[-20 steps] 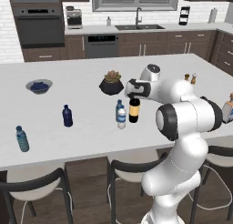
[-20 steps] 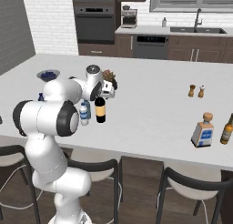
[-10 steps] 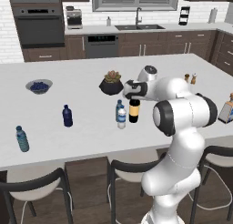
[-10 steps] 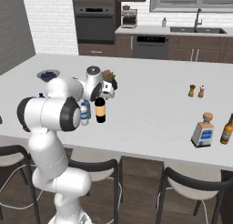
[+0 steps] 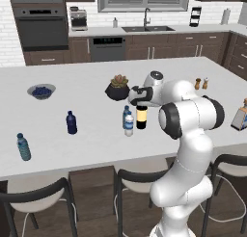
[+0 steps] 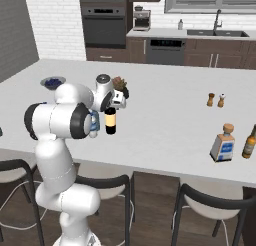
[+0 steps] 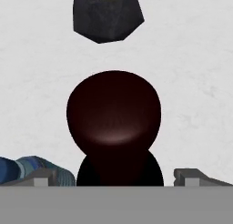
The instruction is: Move the plastic bottles in the middle to the plastics group, and the glass bottles in the middle to the glass group.
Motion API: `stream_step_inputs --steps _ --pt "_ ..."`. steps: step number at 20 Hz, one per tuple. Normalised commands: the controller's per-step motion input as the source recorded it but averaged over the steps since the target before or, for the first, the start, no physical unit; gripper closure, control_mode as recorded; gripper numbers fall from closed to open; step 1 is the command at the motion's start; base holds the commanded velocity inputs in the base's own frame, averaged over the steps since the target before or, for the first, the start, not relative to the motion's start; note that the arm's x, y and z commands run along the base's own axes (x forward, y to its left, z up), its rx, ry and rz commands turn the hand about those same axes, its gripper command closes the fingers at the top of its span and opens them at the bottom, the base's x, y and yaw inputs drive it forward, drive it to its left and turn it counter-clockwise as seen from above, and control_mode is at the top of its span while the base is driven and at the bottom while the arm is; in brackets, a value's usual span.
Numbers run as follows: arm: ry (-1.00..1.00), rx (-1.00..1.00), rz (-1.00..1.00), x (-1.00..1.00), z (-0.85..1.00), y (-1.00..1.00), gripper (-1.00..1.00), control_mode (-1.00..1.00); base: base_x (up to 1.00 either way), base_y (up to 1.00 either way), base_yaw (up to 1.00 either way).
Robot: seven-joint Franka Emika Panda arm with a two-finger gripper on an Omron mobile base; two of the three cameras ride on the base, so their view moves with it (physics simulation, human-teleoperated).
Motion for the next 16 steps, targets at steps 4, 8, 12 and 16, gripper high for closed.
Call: stream_step_inputs --steps 4,8,12,16 --pt "-0.01 0.00 0.00 0.01 0.00 0.00 -1.00 -1.00 0.00 0.00 0.00" --pt "-0.02 0.00 -0.01 0.00 0.00 0.00 -1.00 -1.00 0.00 0.00 0.00" --pt "0.00 0.00 0.00 0.00 0.00 0.00 -1.00 -1.00 0.00 0.00 0.00" --pt "0.00 0.00 0.00 0.00 0.00 0.00 -1.00 -1.00 0.00 0.00 0.00"
